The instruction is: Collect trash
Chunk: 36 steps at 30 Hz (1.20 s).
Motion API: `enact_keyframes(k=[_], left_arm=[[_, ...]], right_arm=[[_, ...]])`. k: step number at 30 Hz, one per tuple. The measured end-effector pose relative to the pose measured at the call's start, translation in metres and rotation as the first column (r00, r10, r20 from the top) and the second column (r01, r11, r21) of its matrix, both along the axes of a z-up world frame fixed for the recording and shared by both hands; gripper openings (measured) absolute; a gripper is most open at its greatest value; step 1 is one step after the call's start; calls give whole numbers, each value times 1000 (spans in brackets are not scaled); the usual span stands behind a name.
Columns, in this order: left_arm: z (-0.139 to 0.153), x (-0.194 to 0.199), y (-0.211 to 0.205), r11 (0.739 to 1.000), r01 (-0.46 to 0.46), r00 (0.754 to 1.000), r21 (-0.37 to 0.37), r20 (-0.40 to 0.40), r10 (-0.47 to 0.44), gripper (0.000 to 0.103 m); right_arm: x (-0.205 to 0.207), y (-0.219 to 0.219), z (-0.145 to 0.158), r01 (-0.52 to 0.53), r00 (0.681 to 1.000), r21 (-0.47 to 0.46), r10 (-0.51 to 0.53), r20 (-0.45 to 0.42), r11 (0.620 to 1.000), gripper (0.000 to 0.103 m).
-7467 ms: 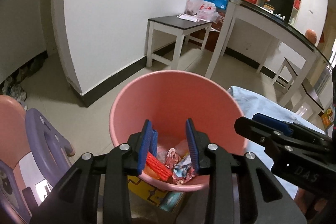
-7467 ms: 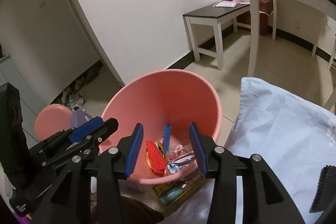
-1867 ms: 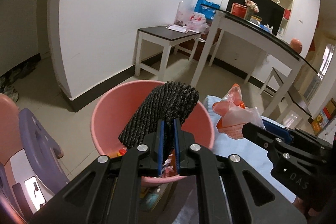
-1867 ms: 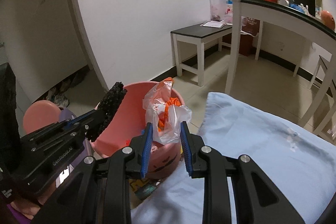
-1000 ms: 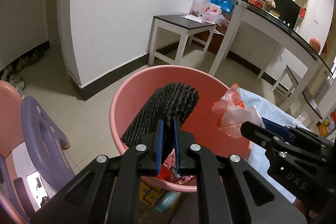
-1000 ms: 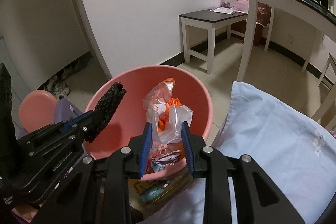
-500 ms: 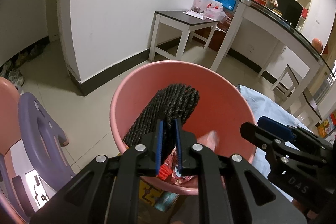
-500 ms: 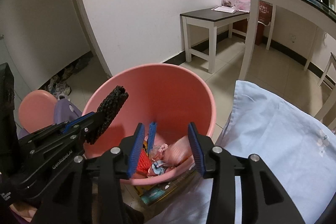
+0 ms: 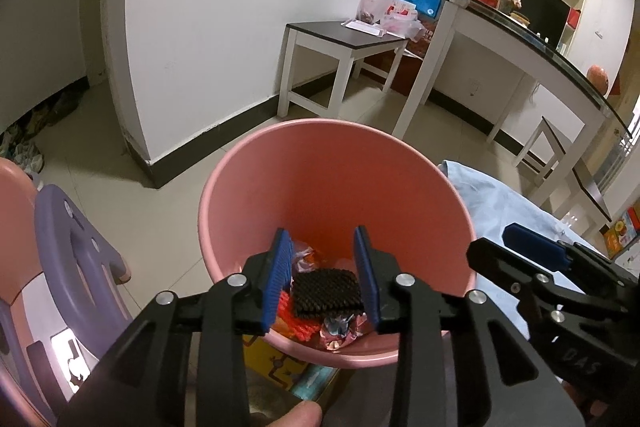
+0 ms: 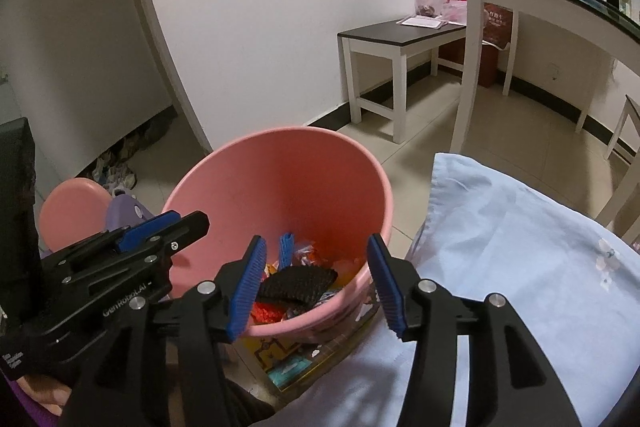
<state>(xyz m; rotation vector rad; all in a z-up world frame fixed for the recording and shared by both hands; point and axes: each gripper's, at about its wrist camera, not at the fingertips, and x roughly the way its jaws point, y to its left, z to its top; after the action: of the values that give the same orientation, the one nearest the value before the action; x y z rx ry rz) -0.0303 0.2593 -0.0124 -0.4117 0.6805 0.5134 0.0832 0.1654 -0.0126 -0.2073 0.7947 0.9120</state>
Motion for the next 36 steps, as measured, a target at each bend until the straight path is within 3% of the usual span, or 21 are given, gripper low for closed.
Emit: enact_keyframes(k=[15, 36], left_arm=[[23, -9, -23, 999, 2, 1000, 39, 26, -3, 34], [50, -28, -72, 994, 34, 998, 102, 46, -38, 34]], right_arm=[[-20, -40, 18, 28, 999, 34, -30, 43, 999, 64], [-48, -94, 37, 46, 996, 79, -52, 71, 996, 66]])
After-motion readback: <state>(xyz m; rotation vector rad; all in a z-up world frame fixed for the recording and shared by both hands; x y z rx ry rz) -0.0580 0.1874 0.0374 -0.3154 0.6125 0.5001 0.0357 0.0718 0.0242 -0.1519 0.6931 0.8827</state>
